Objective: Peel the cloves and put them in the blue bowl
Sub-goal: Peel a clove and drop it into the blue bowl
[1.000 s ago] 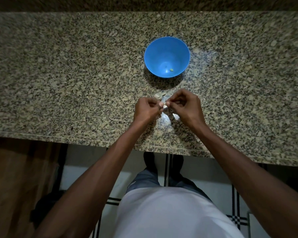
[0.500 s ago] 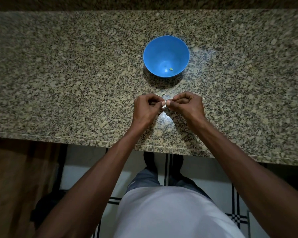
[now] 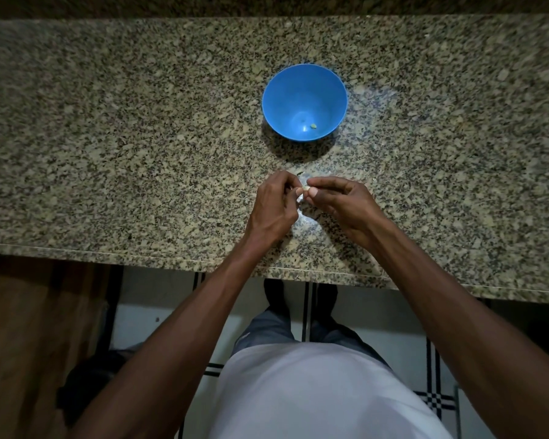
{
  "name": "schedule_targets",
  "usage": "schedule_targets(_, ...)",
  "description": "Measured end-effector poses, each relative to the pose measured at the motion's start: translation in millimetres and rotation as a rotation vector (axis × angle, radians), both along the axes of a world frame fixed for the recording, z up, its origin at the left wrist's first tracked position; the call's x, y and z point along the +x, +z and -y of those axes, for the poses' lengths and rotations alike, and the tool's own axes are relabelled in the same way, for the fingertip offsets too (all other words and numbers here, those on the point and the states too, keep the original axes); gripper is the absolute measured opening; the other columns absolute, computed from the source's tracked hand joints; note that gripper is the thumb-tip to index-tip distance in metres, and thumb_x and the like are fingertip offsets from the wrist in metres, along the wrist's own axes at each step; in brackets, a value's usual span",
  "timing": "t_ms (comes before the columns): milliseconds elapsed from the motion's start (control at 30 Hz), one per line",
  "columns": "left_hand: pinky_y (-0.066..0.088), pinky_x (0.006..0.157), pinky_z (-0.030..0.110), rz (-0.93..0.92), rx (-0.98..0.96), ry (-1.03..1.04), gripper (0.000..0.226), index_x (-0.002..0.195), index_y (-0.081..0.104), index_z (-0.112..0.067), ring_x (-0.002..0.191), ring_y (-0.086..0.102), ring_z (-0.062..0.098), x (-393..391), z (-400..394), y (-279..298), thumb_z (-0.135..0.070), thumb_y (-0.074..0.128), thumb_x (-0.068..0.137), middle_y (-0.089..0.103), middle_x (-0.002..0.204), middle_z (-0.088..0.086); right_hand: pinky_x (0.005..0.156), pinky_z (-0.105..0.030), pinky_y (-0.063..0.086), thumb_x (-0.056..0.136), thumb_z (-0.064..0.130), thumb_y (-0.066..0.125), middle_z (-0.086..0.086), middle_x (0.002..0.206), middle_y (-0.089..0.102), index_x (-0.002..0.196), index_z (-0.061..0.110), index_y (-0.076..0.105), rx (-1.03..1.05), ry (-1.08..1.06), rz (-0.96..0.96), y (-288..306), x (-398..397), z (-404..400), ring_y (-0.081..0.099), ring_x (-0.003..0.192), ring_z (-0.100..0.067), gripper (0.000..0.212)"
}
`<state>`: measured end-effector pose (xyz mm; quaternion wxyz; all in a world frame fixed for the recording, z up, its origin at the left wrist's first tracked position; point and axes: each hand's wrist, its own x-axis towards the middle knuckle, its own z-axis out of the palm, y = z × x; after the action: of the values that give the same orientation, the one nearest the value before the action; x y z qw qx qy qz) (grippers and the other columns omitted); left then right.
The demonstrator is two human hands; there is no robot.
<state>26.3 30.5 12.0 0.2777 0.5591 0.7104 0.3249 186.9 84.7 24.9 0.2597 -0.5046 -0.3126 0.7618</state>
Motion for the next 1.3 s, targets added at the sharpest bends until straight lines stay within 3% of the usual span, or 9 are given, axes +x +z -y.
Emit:
schedule_targets(100, 0.046, 0.063, 0.008, 0.185, -0.149, 0.040, 0.003, 0.102, 0.064, -0.008, 0.074, 0.060, -0.011, -5, -1, 2, -0.009, 0.061, 0.101, 0.065, 0.090, -0.005, 0.093, -0.030, 0.060, 0.089, 0.000, 0.077, -0.014, 0.116, 0.077, 0.118, -0.002, 0.074, 0.127, 0.112, 0.056, -5, 4, 0, 0.075, 0.109, -0.025, 0.030)
schedule_targets(233, 0.047, 0.067, 0.009, 0.317, -0.230, 0.058, 0.011, 0.107, 0.065, -0.008, 0.077, 0.062, -0.010, -6, -1, 0, -0.018, 0.059, 0.105, 0.068, 0.093, -0.002, 0.090, -0.035, 0.062, 0.092, 0.011, 0.079, -0.018, 0.104, 0.078, 0.114, -0.001, 0.076, 0.311, 0.146, 0.147, -8, 0, 3, 0.076, 0.096, -0.026, 0.025)
schedule_targets(467, 0.050, 0.069, 0.013, 0.319, -0.183, 0.168, 0.007, 0.105, 0.066, -0.010, 0.074, 0.061, -0.008, 1, -1, 2, -0.013, 0.059, 0.104, 0.068, 0.093, -0.002, 0.106, -0.057, 0.053, 0.093, 0.016, 0.077, -0.016, 0.095, 0.076, 0.112, -0.001, 0.076, -0.056, 0.037, 0.075, -8, -9, 4, 0.069, 0.077, -0.020, 0.026)
schedule_targets(667, 0.057, 0.076, 0.018, 0.476, -0.131, 0.226, 0.008, 0.105, 0.066, -0.007, 0.084, 0.070, -0.002, 3, 0, 8, -0.010, 0.068, 0.098, 0.071, 0.097, 0.001, 0.099, -0.045, 0.055, 0.092, 0.021, 0.078, -0.009, 0.086, 0.074, 0.108, 0.000, 0.076, -0.131, 0.013, 0.039, -1, -7, 0, 0.067, 0.069, -0.013, 0.026)
schedule_targets(767, 0.060, 0.082, 0.025, 0.481, -0.104, 0.224, 0.010, 0.103, 0.067, -0.008, 0.092, 0.071, 0.006, 2, 0, 7, -0.014, 0.073, 0.096, 0.073, 0.099, 0.001, 0.085, -0.040, 0.060, 0.090, 0.023, 0.082, -0.013, 0.084, 0.076, 0.102, 0.000, 0.079, -0.003, 0.034, 0.117, -3, -4, -2, 0.067, 0.073, -0.020, 0.026)
schedule_targets(867, 0.061, 0.084, 0.029, 0.445, -0.088, 0.240, 0.010, 0.099, 0.070, -0.010, 0.092, 0.071, 0.009, 0, 1, 6, -0.016, 0.076, 0.093, 0.073, 0.098, 0.000, 0.085, -0.046, 0.063, 0.085, 0.027, 0.087, -0.018, 0.086, 0.077, 0.098, 0.002, 0.081, 0.127, 0.026, 0.195, -6, -4, 0, 0.072, 0.077, -0.025, 0.029)
schedule_targets(1033, 0.058, 0.070, 0.019, 0.303, -0.050, 0.314, 0.010, 0.094, 0.072, -0.013, 0.082, 0.069, 0.001, 5, 0, 5, -0.020, 0.078, 0.092, 0.073, 0.089, -0.007, 0.079, -0.043, 0.066, 0.082, 0.037, 0.088, -0.004, 0.076, 0.079, 0.092, 0.010, 0.083, 0.326, -0.048, 0.391, -10, -17, 9, 0.078, 0.075, -0.019, 0.030)
schedule_targets(1133, 0.057, 0.065, 0.017, 0.254, -0.025, 0.343, 0.014, 0.093, 0.071, -0.012, 0.077, 0.069, 0.002, 9, 2, 3, -0.023, 0.079, 0.092, 0.073, 0.086, -0.006, 0.070, -0.036, 0.065, 0.084, 0.040, 0.087, 0.002, 0.079, 0.079, 0.093, 0.012, 0.084, 0.476, -0.072, 0.472, -12, -22, 16, 0.077, 0.075, -0.011, 0.030)
schedule_targets(1300, 0.063, 0.071, 0.030, 0.196, -0.018, 0.337, 0.010, 0.093, 0.070, -0.012, 0.080, 0.071, 0.003, 8, 3, 2, -0.018, 0.077, 0.093, 0.073, 0.088, -0.006, 0.067, -0.018, 0.058, 0.088, 0.032, 0.084, 0.006, 0.085, 0.077, 0.096, 0.011, 0.084, 0.668, -0.040, 0.521, -11, -23, 19, 0.073, 0.077, -0.002, 0.023)
